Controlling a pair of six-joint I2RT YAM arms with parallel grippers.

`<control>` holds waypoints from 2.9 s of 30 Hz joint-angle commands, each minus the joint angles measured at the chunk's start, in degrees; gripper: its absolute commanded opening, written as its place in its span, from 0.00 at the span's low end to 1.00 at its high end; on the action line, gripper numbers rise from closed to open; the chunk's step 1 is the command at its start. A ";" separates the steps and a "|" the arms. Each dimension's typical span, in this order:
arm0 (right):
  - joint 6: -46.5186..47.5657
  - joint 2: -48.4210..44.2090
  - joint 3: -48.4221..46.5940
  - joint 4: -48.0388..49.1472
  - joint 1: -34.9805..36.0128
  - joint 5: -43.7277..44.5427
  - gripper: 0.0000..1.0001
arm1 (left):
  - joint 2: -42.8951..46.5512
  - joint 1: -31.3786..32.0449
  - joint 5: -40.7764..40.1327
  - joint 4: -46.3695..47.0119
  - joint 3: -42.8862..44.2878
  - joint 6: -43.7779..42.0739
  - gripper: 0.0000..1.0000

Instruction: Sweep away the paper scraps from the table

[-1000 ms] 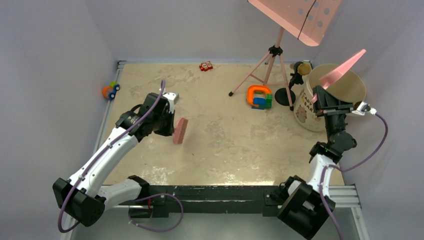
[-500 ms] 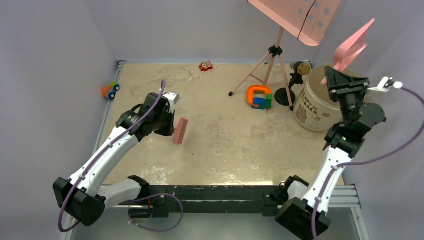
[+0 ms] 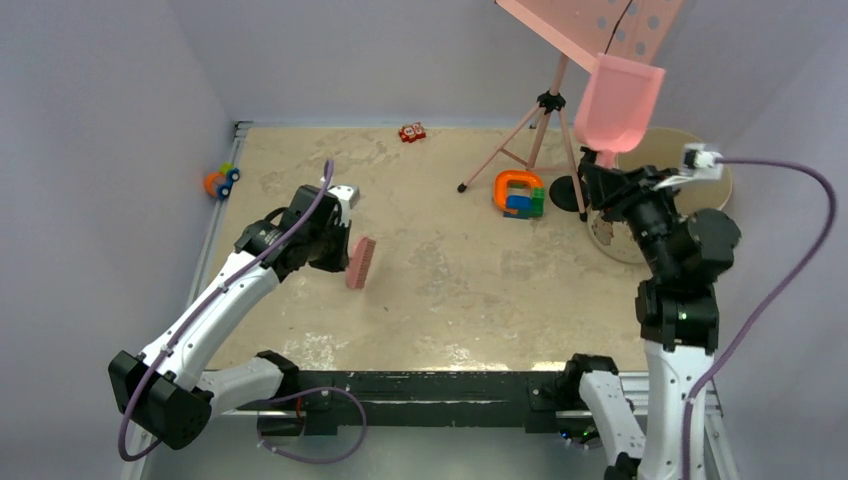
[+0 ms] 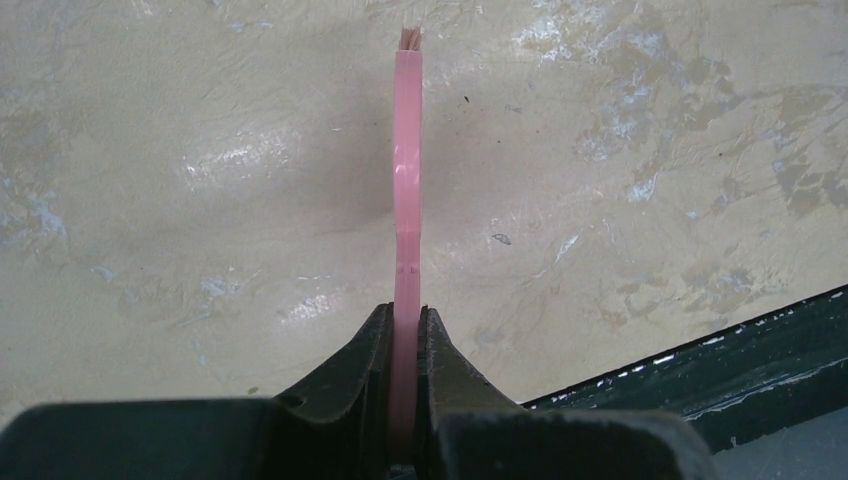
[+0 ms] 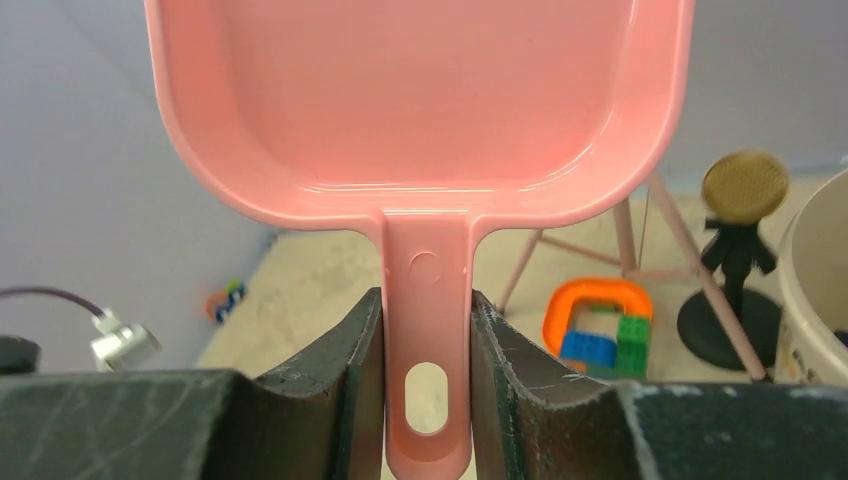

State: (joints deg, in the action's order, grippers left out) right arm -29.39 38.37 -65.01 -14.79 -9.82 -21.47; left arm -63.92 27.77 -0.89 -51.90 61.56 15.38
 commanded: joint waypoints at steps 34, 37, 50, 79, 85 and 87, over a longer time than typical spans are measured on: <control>9.83 61.29 -17.49 -17.15 41.28 32.09 0.90 | -2.70 -0.26 5.38 5.52 4.23 10.58 0.00; 10.46 57.88 -14.53 -15.42 41.27 32.83 0.93 | -3.95 -0.26 7.67 7.17 4.28 12.25 0.00; 11.88 36.05 5.15 -7.94 41.20 40.02 0.98 | -13.02 -0.26 18.33 16.31 8.90 19.69 0.00; 9.79 2.09 15.51 -4.95 41.19 39.51 0.99 | 22.56 -0.17 -20.76 5.11 -2.33 15.09 0.99; 7.17 -12.35 18.96 -6.53 41.20 43.12 0.98 | 34.98 -0.17 -26.37 2.94 -4.01 14.88 0.99; 7.23 -16.28 20.43 -6.23 41.22 43.23 0.98 | 35.82 -0.15 -27.81 0.54 -2.49 13.12 0.99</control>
State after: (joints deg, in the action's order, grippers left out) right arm -20.56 27.75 -47.22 -22.57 31.40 18.87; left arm -28.77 27.77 -23.49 -49.91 57.54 30.57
